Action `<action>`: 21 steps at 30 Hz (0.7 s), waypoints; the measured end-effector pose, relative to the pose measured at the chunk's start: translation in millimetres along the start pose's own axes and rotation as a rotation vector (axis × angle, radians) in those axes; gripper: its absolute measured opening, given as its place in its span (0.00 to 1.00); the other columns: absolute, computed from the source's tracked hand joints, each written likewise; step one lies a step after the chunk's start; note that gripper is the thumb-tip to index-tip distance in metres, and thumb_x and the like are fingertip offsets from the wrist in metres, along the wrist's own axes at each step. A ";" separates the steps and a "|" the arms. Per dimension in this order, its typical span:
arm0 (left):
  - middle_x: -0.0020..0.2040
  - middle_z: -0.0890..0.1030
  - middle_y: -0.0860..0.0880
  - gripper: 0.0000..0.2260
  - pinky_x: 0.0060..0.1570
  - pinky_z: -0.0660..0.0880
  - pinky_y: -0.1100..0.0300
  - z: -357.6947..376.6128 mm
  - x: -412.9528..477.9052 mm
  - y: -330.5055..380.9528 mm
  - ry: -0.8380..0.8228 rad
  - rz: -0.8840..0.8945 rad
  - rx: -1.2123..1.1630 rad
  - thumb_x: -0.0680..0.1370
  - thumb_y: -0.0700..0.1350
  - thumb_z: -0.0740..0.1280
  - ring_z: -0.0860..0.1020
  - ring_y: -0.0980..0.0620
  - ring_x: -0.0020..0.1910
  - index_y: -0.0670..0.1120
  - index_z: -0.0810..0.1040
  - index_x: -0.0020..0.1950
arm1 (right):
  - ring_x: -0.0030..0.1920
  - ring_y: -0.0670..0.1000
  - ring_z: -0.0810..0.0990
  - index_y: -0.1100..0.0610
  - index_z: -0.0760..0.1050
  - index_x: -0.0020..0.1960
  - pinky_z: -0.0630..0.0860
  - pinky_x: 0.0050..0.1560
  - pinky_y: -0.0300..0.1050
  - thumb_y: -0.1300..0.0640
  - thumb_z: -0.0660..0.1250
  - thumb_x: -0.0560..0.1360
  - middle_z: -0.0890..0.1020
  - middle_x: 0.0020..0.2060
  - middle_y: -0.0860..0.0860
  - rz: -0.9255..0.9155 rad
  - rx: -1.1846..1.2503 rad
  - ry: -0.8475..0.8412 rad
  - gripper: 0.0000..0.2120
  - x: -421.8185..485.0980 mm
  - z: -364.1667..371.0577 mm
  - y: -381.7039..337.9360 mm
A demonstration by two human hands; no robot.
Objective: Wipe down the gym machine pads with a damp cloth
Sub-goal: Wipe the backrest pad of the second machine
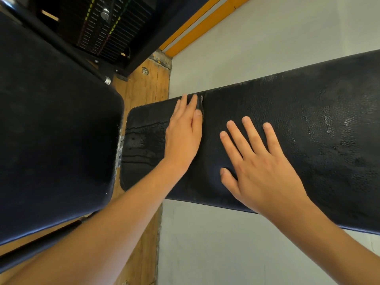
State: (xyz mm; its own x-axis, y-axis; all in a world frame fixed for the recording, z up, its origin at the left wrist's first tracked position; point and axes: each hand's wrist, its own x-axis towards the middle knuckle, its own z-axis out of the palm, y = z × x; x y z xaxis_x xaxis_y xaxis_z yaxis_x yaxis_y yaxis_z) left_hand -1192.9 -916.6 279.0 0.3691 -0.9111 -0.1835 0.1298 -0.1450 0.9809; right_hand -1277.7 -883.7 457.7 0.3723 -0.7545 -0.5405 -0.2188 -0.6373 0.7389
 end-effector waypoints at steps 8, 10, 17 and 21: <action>0.83 0.53 0.59 0.21 0.77 0.57 0.54 -1.9 -91.3 -22.2 -0.063 -0.034 0.023 0.87 0.52 0.51 0.48 0.61 0.82 0.56 0.60 0.82 | 0.82 0.63 0.41 0.58 0.45 0.83 0.42 0.80 0.66 0.38 0.40 0.82 0.46 0.83 0.59 0.003 0.012 -0.007 0.36 0.2 -0.4 -0.6; 0.83 0.52 0.58 0.21 0.80 0.56 0.50 1.2 -87.4 -20.3 -0.050 -0.053 0.007 0.87 0.52 0.52 0.46 0.60 0.82 0.56 0.60 0.82 | 0.82 0.63 0.41 0.58 0.46 0.83 0.43 0.80 0.66 0.38 0.40 0.82 0.47 0.82 0.59 0.001 0.014 -0.009 0.36 0.8 -0.5 -0.3; 0.84 0.53 0.51 0.21 0.80 0.56 0.43 2.8 -18.7 -5.6 -0.001 -0.033 -0.013 0.88 0.50 0.52 0.47 0.54 0.83 0.52 0.61 0.82 | 0.82 0.63 0.42 0.58 0.46 0.83 0.43 0.79 0.67 0.38 0.40 0.82 0.47 0.83 0.59 0.000 0.003 0.008 0.36 2.5 -0.1 -0.2; 0.84 0.54 0.51 0.21 0.79 0.57 0.42 3.0 -7.4 -5.0 -0.006 -0.018 0.009 0.88 0.50 0.52 0.48 0.53 0.83 0.52 0.61 0.82 | 0.82 0.63 0.41 0.58 0.44 0.83 0.43 0.79 0.67 0.39 0.39 0.82 0.47 0.83 0.59 0.003 -0.007 0.007 0.36 1.9 0.8 0.3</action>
State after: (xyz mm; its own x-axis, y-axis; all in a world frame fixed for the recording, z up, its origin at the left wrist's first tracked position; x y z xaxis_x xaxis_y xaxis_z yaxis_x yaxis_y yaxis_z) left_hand -1199.0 -910.3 275.6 0.3617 -0.9105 -0.2005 0.1283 -0.1644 0.9780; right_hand -1277.9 -885.5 456.6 0.3784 -0.7549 -0.5356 -0.2139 -0.6343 0.7429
